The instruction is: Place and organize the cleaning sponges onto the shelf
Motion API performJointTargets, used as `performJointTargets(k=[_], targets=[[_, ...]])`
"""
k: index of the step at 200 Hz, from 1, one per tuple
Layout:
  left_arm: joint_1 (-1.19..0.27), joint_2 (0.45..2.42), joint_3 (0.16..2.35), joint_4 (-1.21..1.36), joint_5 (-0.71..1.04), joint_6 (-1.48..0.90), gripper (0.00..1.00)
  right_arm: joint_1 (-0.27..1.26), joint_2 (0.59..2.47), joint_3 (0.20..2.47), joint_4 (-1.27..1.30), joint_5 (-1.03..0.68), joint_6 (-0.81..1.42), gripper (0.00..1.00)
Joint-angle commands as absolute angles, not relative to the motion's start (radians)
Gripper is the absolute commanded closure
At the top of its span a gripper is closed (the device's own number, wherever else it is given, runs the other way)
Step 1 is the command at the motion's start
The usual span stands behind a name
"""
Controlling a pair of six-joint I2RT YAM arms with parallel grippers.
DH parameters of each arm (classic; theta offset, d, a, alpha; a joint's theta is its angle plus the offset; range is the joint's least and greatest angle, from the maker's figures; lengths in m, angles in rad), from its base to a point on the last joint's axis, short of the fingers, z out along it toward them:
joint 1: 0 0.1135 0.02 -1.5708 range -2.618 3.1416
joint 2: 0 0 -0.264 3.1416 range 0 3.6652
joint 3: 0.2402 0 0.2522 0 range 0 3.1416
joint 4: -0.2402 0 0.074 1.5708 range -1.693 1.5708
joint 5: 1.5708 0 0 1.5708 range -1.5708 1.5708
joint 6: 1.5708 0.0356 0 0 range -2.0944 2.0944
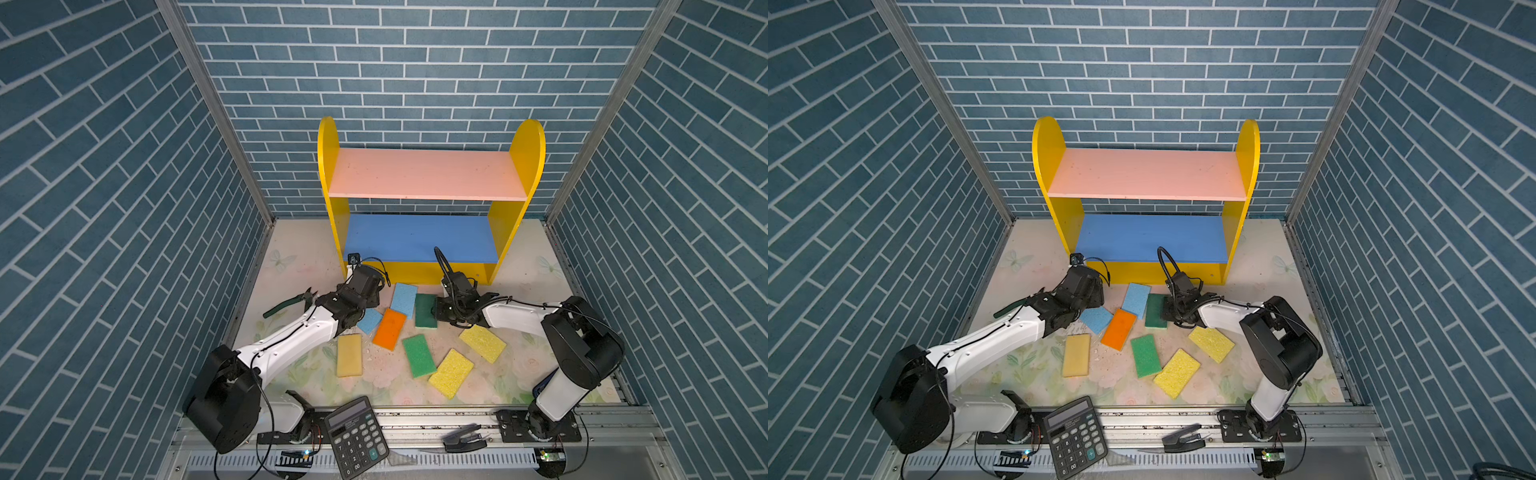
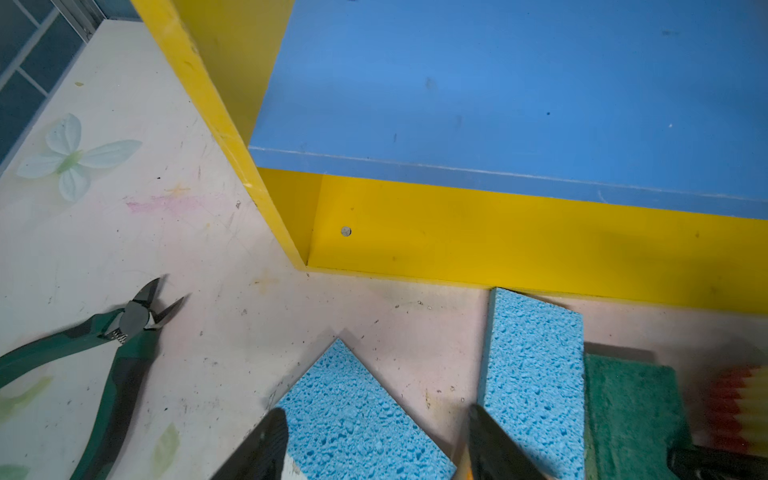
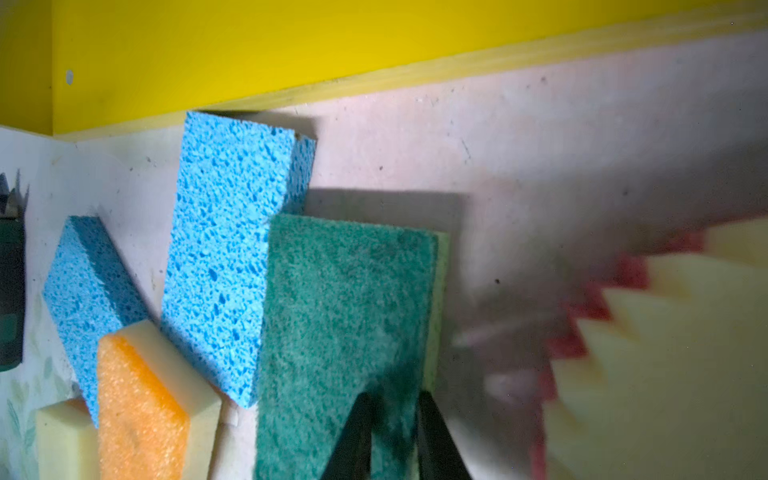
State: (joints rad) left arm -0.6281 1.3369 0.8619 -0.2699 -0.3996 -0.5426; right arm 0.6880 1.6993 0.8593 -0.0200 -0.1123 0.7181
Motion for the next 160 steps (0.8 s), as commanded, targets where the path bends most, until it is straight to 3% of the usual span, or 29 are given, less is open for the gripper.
performJointTargets(k=[1, 36, 93, 160], targets=[[-0.636, 1.348, 0.871, -0.261, -0.394, -0.548, 0.31, 0.686, 1.732, 0.895, -0.018, -0.117, 0.730, 0.84], [-0.635, 1.362, 0.888, -0.263, -0.404, -0.548, 0.30, 0.688, 1.742, 0.921, -0.012, -0.133, 0.715, 1.00], [-0.635, 1.369, 0.897, -0.273, -0.390, -0.551, 0.31, 0.690, 1.692, 0.939, -0.096, -0.053, 0.664, 1.00], [-0.648, 1.373, 0.873, -0.263, -0.359, -0.567, 0.31, 0.690, 1.539, 0.783, -0.142, 0.032, 0.661, 1.00]])
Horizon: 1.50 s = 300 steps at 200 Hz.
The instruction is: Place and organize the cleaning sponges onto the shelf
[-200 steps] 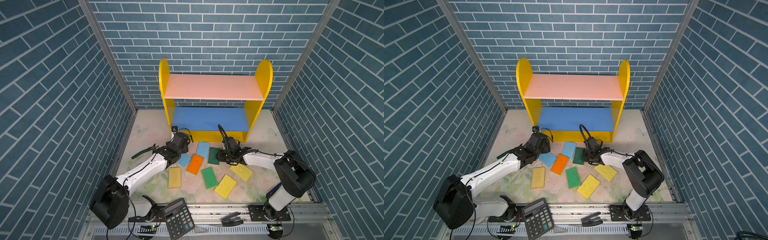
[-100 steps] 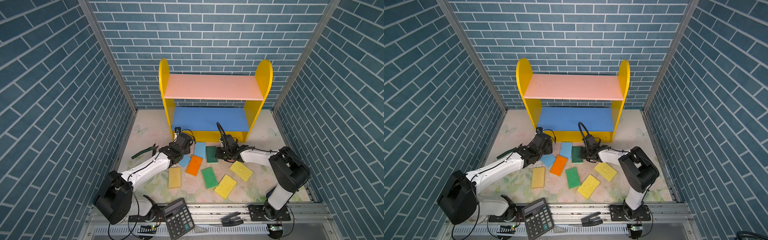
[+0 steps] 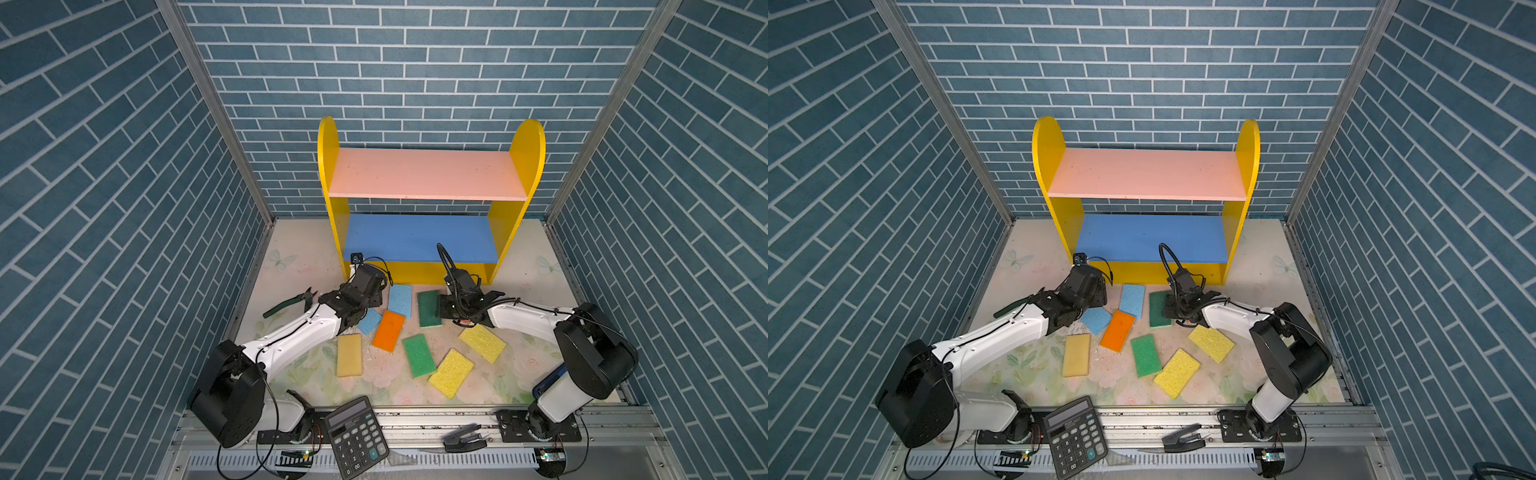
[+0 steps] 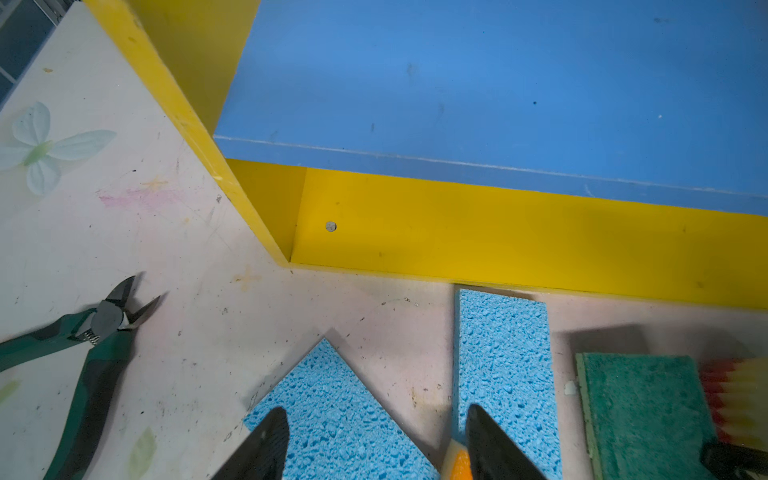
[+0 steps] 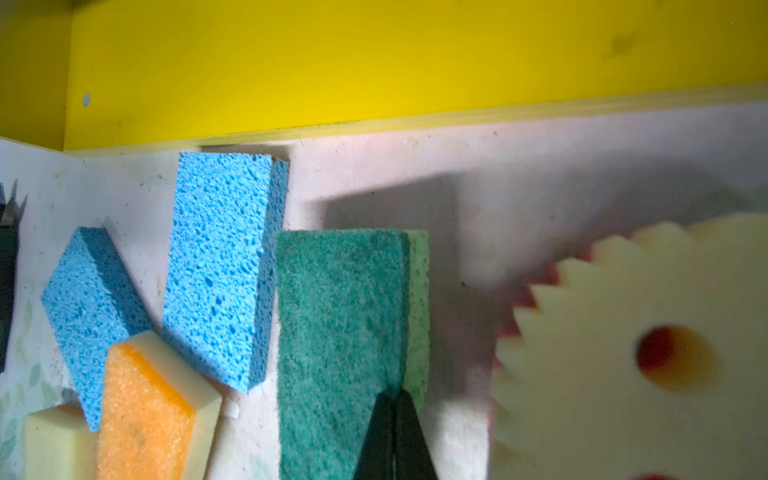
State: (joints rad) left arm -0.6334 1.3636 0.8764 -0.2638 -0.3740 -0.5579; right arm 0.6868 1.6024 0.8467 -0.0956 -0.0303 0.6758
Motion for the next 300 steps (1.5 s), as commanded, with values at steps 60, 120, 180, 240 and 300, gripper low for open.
performJointTargets(k=[60, 120, 180, 240, 300], targets=[[-0.708, 1.429, 0.874, -0.234, -0.320, -0.589, 0.32, 0.689, 1.541, 0.782, -0.185, 0.062, 0.699, 0.79], [-0.727, 1.510, 0.885, -0.194, -0.238, -0.594, 0.44, 0.697, 1.466, 0.814, -0.190, 0.123, 0.625, 0.62], [-0.731, 1.610, 0.919, -0.182, -0.114, -0.588, 0.60, 0.698, 1.437, 0.846, -0.160, 0.118, 0.599, 0.81], [-0.748, 1.639, 0.922, -0.247, -0.094, -0.584, 0.72, 0.700, 1.437, 0.844, -0.150, 0.098, 0.606, 0.82], [-0.772, 1.592, 0.899, -0.306, -0.062, -0.599, 0.78, 0.700, 1.455, 0.847, -0.132, 0.067, 0.621, 0.81]])
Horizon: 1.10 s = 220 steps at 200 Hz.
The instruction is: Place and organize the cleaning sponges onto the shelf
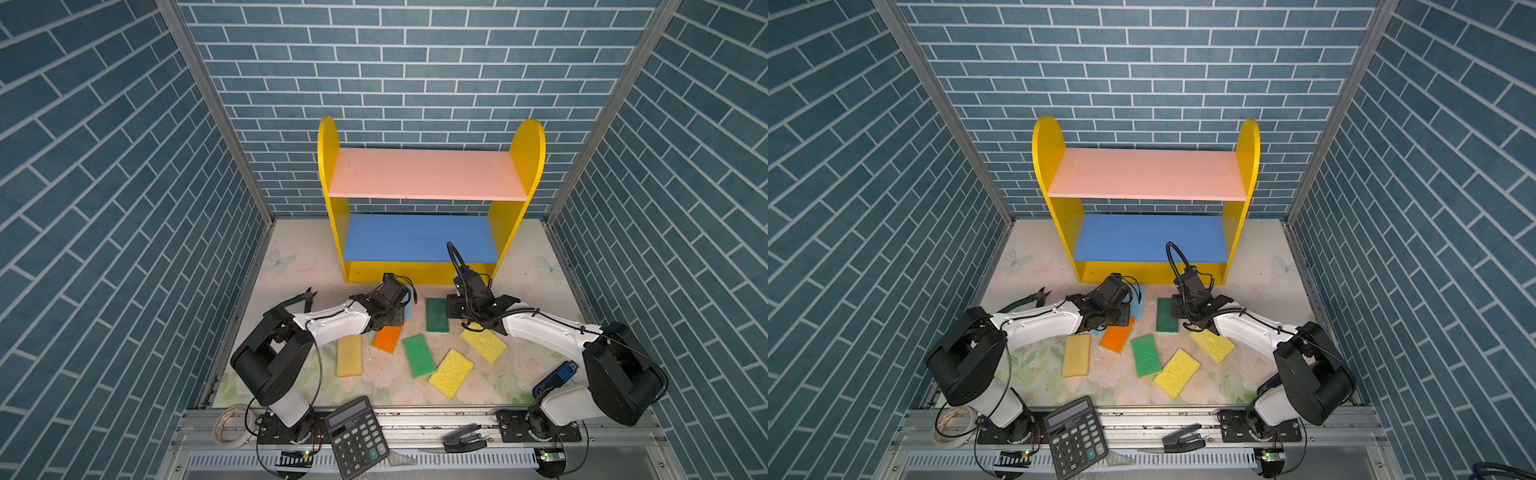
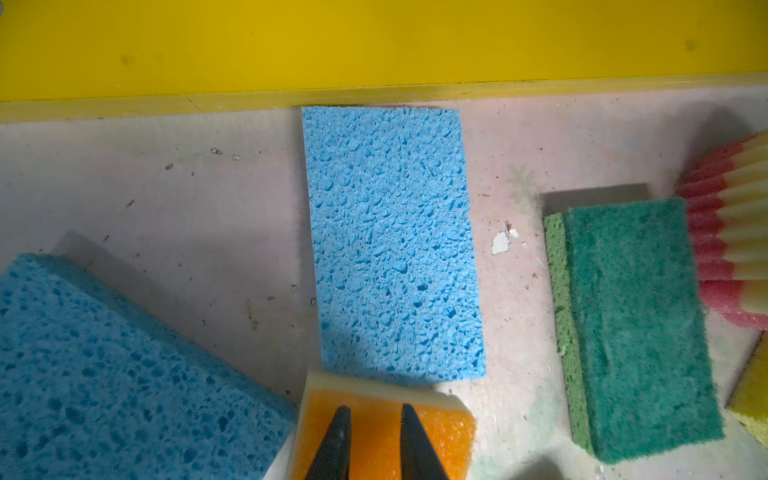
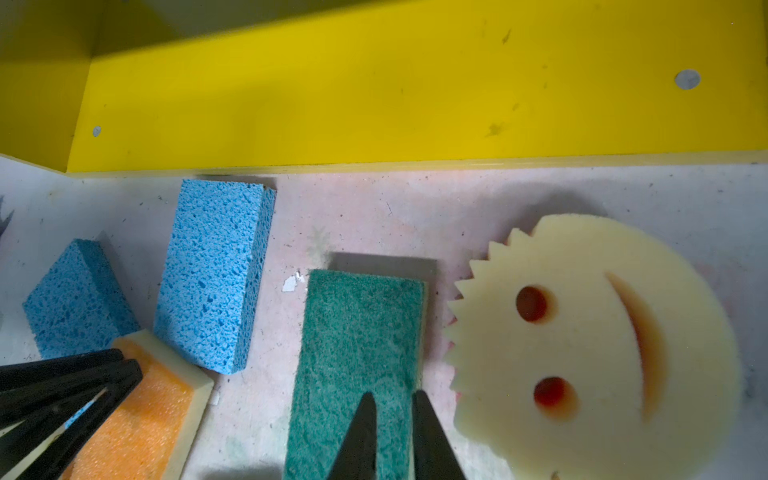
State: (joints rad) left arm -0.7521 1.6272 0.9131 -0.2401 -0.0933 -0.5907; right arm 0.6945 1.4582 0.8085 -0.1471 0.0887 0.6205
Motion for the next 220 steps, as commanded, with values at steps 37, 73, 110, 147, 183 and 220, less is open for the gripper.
performJointTargets(k=[37, 73, 110, 147, 183, 220], targets=[[-0.791, 1.562, 0.866, -0.316, -0.067, -0.632, 0.80, 0.700, 1.483, 0.884, -0.124, 0.028, 0.604, 0.80], [-0.832, 1.547, 0.839, -0.329, -0.081, -0.669, 0.82, 0.703, 1.519, 0.936, -0.090, -0.004, 0.598, 0.79], [-0.864, 1.492, 0.839, -0.376, -0.109, -0.699, 0.83, 0.740, 1.600, 1.022, -0.060, -0.054, 0.579, 0.80], [-0.864, 1.337, 0.838, -0.485, -0.280, -0.761, 0.79, 0.789, 1.715, 1.109, -0.056, -0.151, 0.547, 0.86], [-0.848, 1.201, 0.820, -0.542, -0.431, -0.809, 0.68, 0.842, 1.814, 1.193, -0.113, -0.209, 0.483, 0.91], [-0.785, 1.160, 0.786, -0.567, -0.437, -0.861, 0.60, 0.895, 1.883, 1.259, -0.213, -0.213, 0.403, 0.92]])
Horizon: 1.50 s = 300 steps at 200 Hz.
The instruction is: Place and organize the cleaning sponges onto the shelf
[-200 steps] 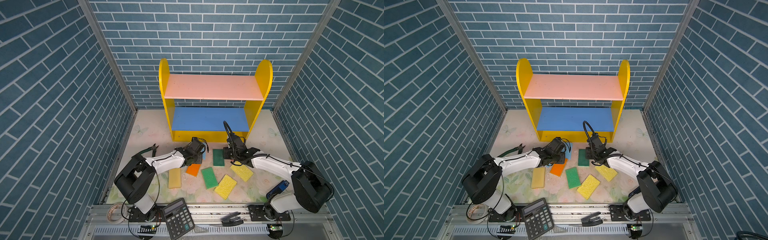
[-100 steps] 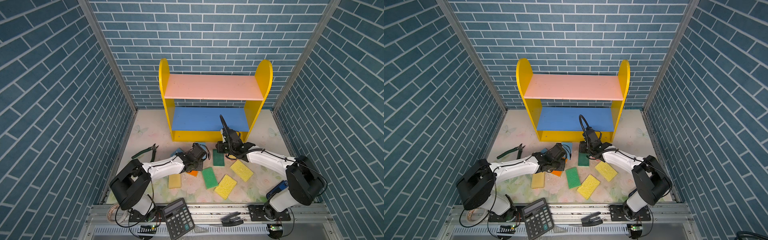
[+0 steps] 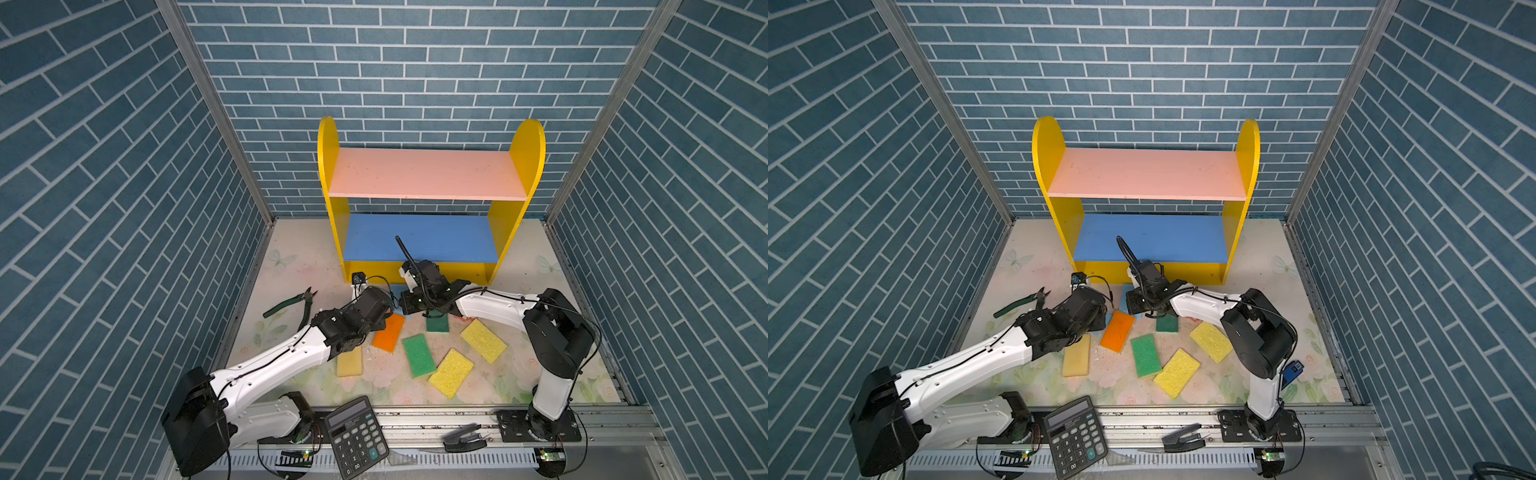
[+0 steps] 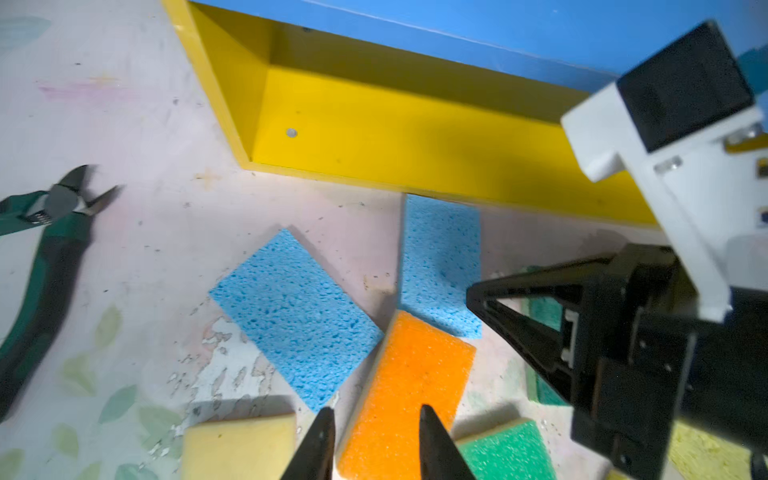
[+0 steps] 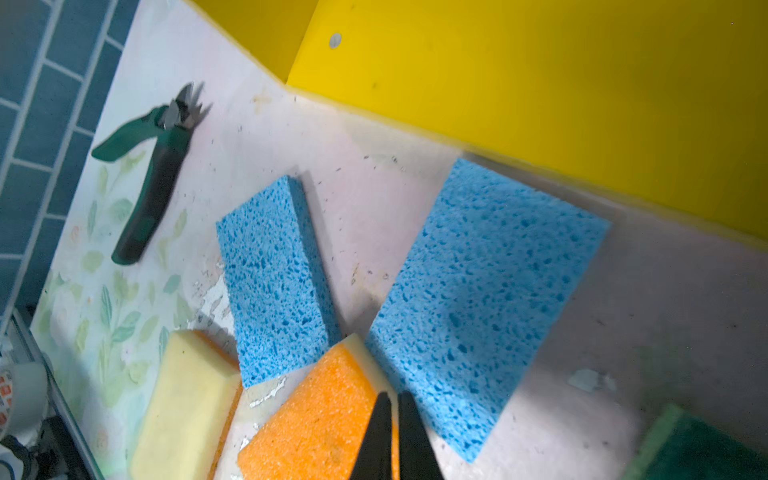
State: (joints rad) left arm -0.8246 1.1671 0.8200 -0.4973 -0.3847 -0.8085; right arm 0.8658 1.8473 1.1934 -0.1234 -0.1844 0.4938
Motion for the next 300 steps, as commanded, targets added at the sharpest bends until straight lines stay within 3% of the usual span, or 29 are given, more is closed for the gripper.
performJointTargets(k=[1, 61, 132, 169, 218, 300], targets=[[-0.784, 1.159, 0.786, -0.567, -0.436, -0.863, 0.60, 0.896, 1.884, 1.259, -0.215, -0.213, 0.401, 0.92], [-0.743, 1.127, 0.750, -0.572, -0.443, -0.879, 0.36, 0.953, 1.917, 1.294, -0.313, -0.252, 0.348, 0.92], [-0.714, 1.064, 0.719, -0.557, -0.462, -0.871, 0.33, 1.009, 1.868, 1.239, -0.346, -0.260, 0.327, 0.92], [-0.713, 1.033, 0.701, -0.556, -0.462, -0.885, 0.32, 1.014, 1.807, 1.201, -0.290, -0.152, 0.371, 0.95], [-0.707, 1.028, 0.701, -0.518, -0.491, -0.877, 0.29, 0.933, 1.842, 1.313, -0.321, -0.044, 0.357, 0.96], [-0.699, 1.162, 0.735, -0.443, -0.445, -0.869, 0.29, 0.898, 2.003, 1.431, -0.386, -0.175, 0.356, 0.95]])
